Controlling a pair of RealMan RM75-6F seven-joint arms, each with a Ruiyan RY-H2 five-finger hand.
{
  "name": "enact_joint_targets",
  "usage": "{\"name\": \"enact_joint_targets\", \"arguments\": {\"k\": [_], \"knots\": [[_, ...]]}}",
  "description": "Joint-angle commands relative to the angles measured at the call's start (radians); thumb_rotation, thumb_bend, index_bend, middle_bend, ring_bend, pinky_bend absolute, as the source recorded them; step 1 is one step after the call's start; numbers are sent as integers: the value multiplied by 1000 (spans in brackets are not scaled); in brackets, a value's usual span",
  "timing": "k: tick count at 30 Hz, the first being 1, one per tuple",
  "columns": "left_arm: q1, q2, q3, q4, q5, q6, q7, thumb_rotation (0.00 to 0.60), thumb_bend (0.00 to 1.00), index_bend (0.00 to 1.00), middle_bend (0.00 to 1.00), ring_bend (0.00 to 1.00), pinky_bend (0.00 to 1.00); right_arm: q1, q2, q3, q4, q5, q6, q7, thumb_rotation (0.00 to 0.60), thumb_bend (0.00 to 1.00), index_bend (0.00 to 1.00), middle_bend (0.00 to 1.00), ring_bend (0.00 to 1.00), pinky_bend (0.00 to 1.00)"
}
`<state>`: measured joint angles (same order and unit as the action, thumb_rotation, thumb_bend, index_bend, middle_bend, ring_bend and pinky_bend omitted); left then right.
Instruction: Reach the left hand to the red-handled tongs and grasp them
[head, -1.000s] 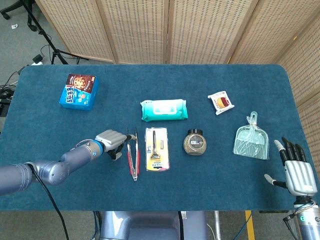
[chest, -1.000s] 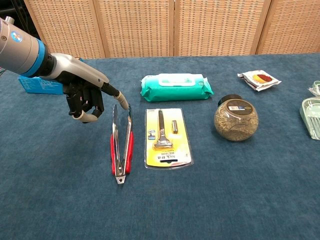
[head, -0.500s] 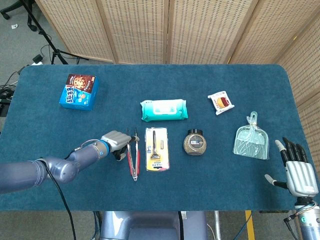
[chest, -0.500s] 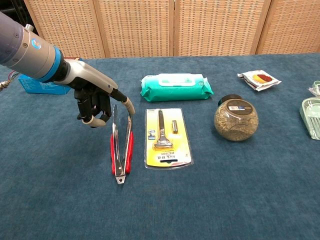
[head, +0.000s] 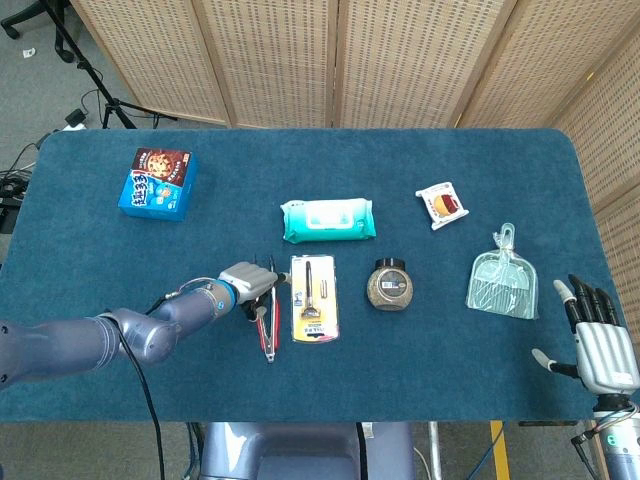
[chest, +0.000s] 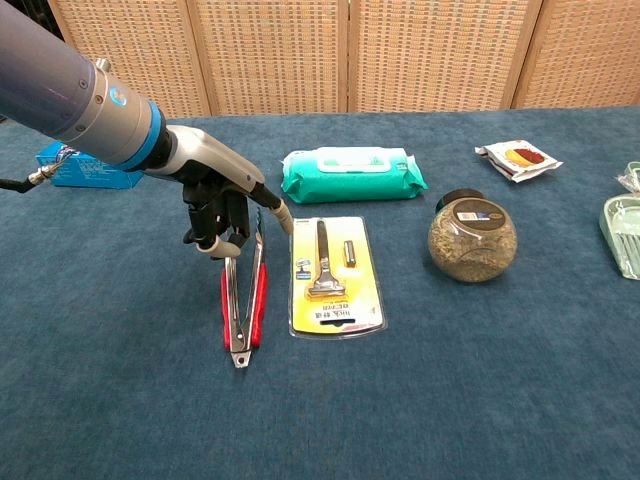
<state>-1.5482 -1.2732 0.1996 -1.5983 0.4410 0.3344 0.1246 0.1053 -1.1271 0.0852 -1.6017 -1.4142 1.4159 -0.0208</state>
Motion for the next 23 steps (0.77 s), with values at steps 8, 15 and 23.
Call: {"name": "enact_joint_targets", "arguments": {"k": [8,15,23], "knots": [[-45,-45,28,23,-15,16,-32,600,508,0,683,708,598,-5,9,4,2,0,6,26,600,156,0,0,0,0],[-62,-60,38,31,-27,24,-48,600,509,0,683,708,598,-7,13,2,1,-6,7,32,600,156,0,0,0,0],[-77,-76,57,37,-32,28,-54,600,510,0,683,708,598,-7,13,3,2,-5,7,35,600,156,0,0,0,0]]}}
